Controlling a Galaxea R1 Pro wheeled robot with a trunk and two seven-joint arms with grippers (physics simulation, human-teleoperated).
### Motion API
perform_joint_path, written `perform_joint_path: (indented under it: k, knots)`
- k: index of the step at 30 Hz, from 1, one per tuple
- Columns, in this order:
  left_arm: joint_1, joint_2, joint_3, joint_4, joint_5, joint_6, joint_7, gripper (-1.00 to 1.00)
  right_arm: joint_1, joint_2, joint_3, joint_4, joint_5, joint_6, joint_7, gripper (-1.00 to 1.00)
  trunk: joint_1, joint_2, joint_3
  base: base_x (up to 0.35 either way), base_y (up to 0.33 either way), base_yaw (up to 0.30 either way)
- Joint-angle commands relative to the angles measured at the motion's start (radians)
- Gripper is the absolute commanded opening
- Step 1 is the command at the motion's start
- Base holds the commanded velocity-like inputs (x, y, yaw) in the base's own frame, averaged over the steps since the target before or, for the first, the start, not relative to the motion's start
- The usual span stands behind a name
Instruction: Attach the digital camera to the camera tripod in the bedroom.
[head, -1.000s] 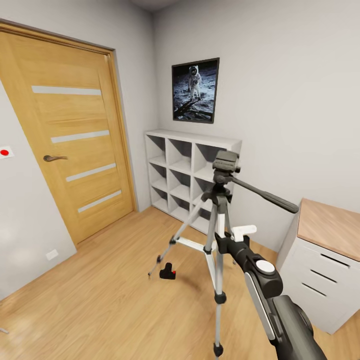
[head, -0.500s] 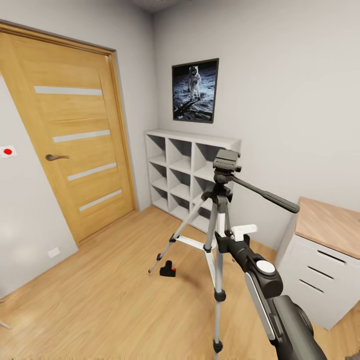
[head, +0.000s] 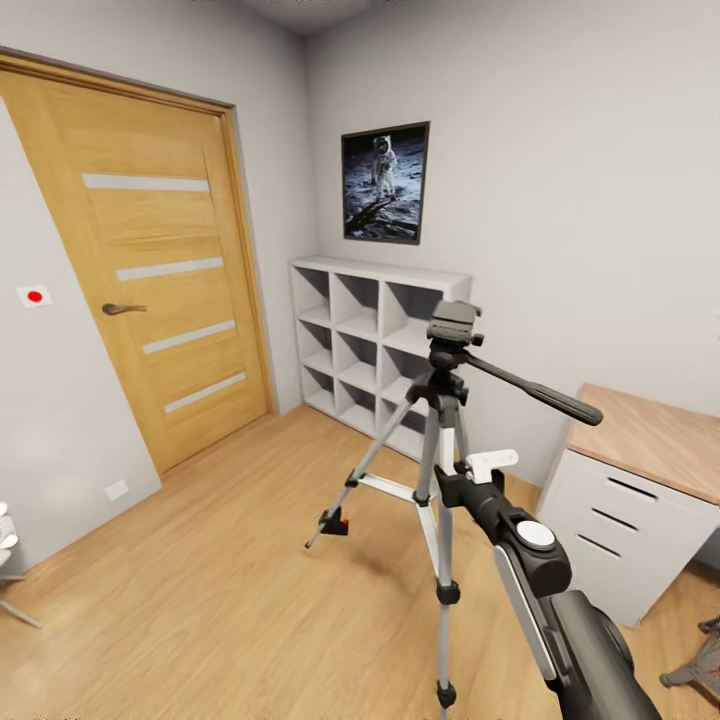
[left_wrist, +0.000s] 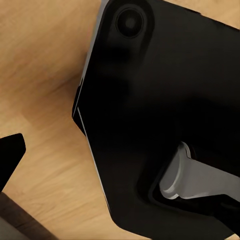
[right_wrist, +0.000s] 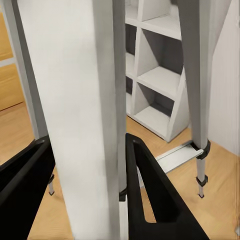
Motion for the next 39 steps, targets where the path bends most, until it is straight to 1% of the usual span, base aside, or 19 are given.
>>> perform_joint_path:
  k: [1,3,8,14,20,22,23,31,32,39]
  knots:
    - [0.000,0.000,0.001,-0.001,0.003,-0.002,0.000,1.00,-0.001,-0.003,0.000,-0.002,-0.002,0.006,0.003,-1.00,0.000,-0.002,-0.002,-0.073,-0.049,0.000]
    - [0.000,0.000,0.000,-0.001,0.003,-0.002,0.000,1.00,-0.001,-0.013,0.000,-0.002,-0.003,0.006,0.003,-1.00,0.000,-0.002,-0.002,-0.048,-0.032,0.000]
    - [0.000,-0.001,0.001,-0.002,0.003,-0.002,0.000,1.00,-0.001,-0.027,-0.002,-0.002,-0.003,0.007,0.003,-1.00,0.000,-0.002,-0.002,-0.091,-0.012,0.000]
    - [0.000,-0.001,0.002,-0.002,0.003,-0.002,0.000,1.00,-0.001,-0.030,-0.001,0.000,-0.004,0.015,0.003,-1.00,0.000,-0.002,-0.002,-0.289,-0.002,0.000]
    - [0.000,0.000,0.002,-0.002,0.003,-0.002,0.000,1.00,-0.001,-0.030,-0.004,0.001,-0.007,0.059,0.002,-1.00,0.000,-0.002,-0.002,-0.316,0.000,0.000]
    - [0.000,0.000,0.002,-0.002,0.003,-0.002,0.000,1.00,-0.001,-0.030,-0.014,0.001,-0.007,0.068,0.001,-1.00,0.000,-0.002,-0.002,-0.183,0.000,0.000]
    - [0.000,0.000,0.002,-0.002,0.003,-0.002,0.000,1.00,-0.001,-0.030,-0.028,0.000,-0.006,0.078,0.001,-1.00,0.000,-0.002,-0.002,-0.067,0.000,0.000]
    - [0.000,0.000,0.001,-0.002,0.003,-0.002,0.000,1.00,-0.001,-0.030,-0.047,-0.001,-0.004,0.118,-0.001,-1.00,0.000,-0.002,-0.001,-0.025,0.000,-0.035]
    - [0.000,0.000,0.001,-0.002,0.003,-0.002,0.000,1.00,-0.001,-0.030,-0.052,0.000,-0.004,0.127,-0.012,-1.00,0.000,-0.002,-0.001,-0.003,0.000,-0.215]
    - [0.000,0.000,0.001,-0.002,0.003,-0.002,0.000,1.00,-0.001,-0.030,-0.055,0.001,-0.005,0.130,-0.033,-1.00,0.000,-0.002,0.001,-0.001,0.000,-0.254]
